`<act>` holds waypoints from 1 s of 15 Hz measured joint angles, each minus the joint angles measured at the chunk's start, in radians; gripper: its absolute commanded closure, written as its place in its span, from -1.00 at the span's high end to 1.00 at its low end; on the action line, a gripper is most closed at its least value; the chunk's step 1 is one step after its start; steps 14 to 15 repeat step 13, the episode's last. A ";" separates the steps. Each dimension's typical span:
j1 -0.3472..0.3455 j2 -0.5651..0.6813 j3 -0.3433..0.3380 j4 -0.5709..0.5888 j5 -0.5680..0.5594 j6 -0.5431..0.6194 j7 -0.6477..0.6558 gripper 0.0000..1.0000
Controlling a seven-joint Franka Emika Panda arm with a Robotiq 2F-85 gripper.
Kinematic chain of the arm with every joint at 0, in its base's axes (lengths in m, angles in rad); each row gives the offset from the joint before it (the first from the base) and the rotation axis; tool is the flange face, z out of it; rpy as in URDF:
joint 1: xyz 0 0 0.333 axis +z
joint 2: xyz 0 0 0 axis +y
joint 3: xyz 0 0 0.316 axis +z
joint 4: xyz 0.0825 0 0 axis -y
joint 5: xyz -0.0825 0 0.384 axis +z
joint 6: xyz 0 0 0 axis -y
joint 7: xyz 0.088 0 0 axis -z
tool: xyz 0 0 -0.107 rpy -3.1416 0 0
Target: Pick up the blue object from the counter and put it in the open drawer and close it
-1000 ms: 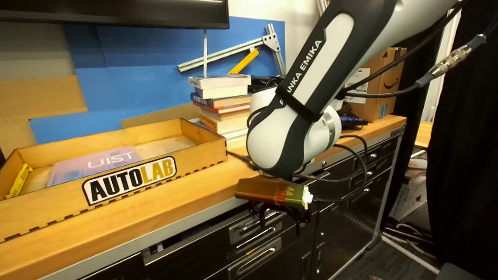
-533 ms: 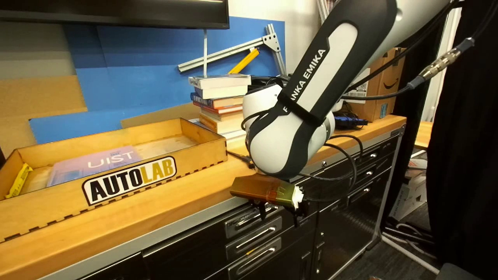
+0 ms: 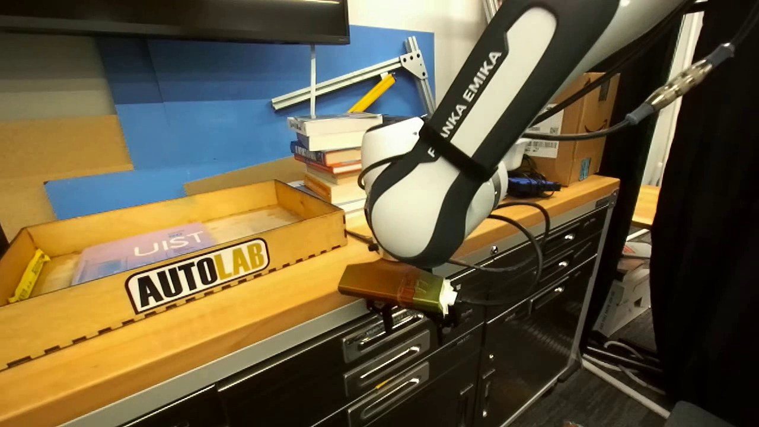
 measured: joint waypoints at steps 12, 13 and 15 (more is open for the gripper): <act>-0.027 -0.415 0.047 0.166 0.188 -0.638 -0.778 1.00; -0.032 -0.415 0.046 0.182 0.188 -0.655 -0.803 1.00; -0.032 -0.415 0.046 0.182 0.188 -0.655 -0.803 1.00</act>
